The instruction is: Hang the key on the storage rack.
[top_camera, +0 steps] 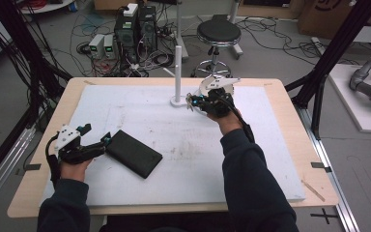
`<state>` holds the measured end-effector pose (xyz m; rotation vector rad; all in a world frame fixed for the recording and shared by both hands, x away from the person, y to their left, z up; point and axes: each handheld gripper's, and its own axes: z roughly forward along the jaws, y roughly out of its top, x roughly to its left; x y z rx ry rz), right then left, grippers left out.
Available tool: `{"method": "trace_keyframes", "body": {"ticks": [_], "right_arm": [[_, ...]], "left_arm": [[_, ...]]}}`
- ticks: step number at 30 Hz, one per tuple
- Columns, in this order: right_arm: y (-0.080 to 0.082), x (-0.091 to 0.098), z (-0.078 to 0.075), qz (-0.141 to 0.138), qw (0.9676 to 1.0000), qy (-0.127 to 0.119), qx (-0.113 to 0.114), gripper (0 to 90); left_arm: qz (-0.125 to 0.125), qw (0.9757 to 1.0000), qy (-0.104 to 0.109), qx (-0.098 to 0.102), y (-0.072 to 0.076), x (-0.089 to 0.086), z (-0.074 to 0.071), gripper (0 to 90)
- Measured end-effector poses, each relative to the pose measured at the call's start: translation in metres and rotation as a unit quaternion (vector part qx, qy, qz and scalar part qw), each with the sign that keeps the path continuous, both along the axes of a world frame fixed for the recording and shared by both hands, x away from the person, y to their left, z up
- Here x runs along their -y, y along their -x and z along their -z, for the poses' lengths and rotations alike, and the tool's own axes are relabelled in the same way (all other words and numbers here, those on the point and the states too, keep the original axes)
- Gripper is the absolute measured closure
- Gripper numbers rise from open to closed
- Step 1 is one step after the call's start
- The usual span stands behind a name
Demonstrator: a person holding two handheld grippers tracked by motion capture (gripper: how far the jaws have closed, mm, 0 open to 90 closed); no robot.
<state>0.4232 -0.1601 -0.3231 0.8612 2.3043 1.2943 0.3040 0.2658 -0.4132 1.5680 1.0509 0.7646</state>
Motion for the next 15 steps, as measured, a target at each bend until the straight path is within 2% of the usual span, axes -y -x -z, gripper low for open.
{"method": "trace_keyframes", "body": {"ticks": [4, 5, 6, 7, 10, 13, 14, 15], "right_arm": [[-0.009, -0.003, -0.005, -0.006, 0.9999, -0.012, 0.004, 88.9], [-0.014, -0.008, -0.011, -0.011, 0.9997, -0.02, 0.009, 88.9], [-0.014, -0.008, -0.011, -0.011, 0.9997, -0.02, 0.009, 88.9], [-0.022, -0.014, -0.018, -0.011, 0.9997, -0.014, 0.015, 88.9], [-0.029, -0.019, -0.024, -0.009, 0.9997, -0.017, 0.017, 88.8], [-0.044, -0.03, -0.036, -0.007, 0.9996, -0.011, 0.026, 88.8], [-0.044, -0.03, -0.036, -0.007, 0.9996, -0.011, 0.026, 88.8], [-0.051, -0.035, -0.042, -0.008, 0.9995, -0.004, 0.03, 88.8]], "left_arm": [[-0.001, 1.0, 0.003, 0.001, 0.0, 0.0, 0.0, 17.6], [-0.001, 1.0, 0.002, 0.0, 0.0, -0.001, 0.0, 17.6], [-0.001, 1.0, 0.002, 0.0, 0.0, -0.001, 0.0, 17.6], [-0.002, 1.0, 0.003, 0.002, 0.0, -0.001, 0.0, 17.6], [-0.002, 1.0, 0.003, 0.001, 0.0, -0.001, 0.0, 17.6], [-0.002, 1.0, 0.003, 0.001, 0.0, -0.002, 0.0, 17.6], [-0.002, 1.0, 0.003, 0.001, 0.0, -0.002, 0.0, 17.6], [-0.003, 1.0, 0.005, 0.001, 0.0, -0.002, 0.001, 17.6]]}}
